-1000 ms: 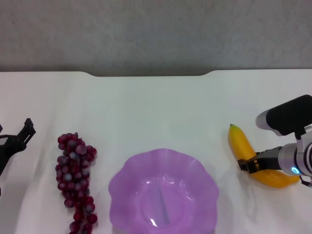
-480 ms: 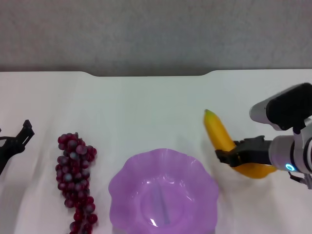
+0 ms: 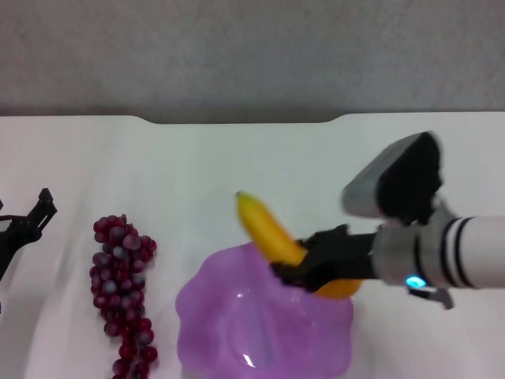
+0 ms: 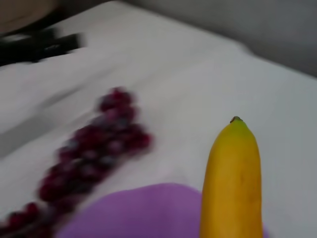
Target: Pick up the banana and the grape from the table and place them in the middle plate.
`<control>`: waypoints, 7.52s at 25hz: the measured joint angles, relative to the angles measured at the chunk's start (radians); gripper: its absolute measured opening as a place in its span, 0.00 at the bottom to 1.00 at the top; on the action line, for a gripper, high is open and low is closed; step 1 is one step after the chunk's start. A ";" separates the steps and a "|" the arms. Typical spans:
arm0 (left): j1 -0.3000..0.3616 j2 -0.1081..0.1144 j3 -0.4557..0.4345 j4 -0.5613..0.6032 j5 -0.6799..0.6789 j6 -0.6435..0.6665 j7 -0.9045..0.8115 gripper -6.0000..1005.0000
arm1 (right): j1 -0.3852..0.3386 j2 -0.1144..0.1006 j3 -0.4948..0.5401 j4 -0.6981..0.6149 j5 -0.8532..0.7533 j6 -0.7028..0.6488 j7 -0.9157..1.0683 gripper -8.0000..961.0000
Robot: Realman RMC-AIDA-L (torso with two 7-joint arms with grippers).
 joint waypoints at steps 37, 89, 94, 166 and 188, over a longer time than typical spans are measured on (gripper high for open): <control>0.001 -0.002 0.000 0.000 -0.001 0.000 -0.004 0.89 | -0.187 0.001 -0.187 -0.150 0.219 -0.868 -0.435 0.93; 0.254 0.006 -0.406 1.291 0.304 -1.638 0.498 0.89 | 0.007 0.006 -0.662 -0.916 -0.091 -1.718 0.563 0.92; 0.225 0.005 -0.380 1.208 0.302 -1.545 0.476 0.89 | 0.008 0.006 -0.662 -0.915 -0.092 -1.720 0.563 0.92; 0.376 0.009 -0.192 0.975 0.311 -0.793 0.462 0.36 | 0.001 0.004 -0.678 -0.904 -0.094 -1.731 0.564 0.92; 0.686 0.028 -0.218 1.693 0.310 -1.072 0.685 0.33 | -0.003 0.004 -0.677 -0.911 -0.093 -1.723 0.565 0.77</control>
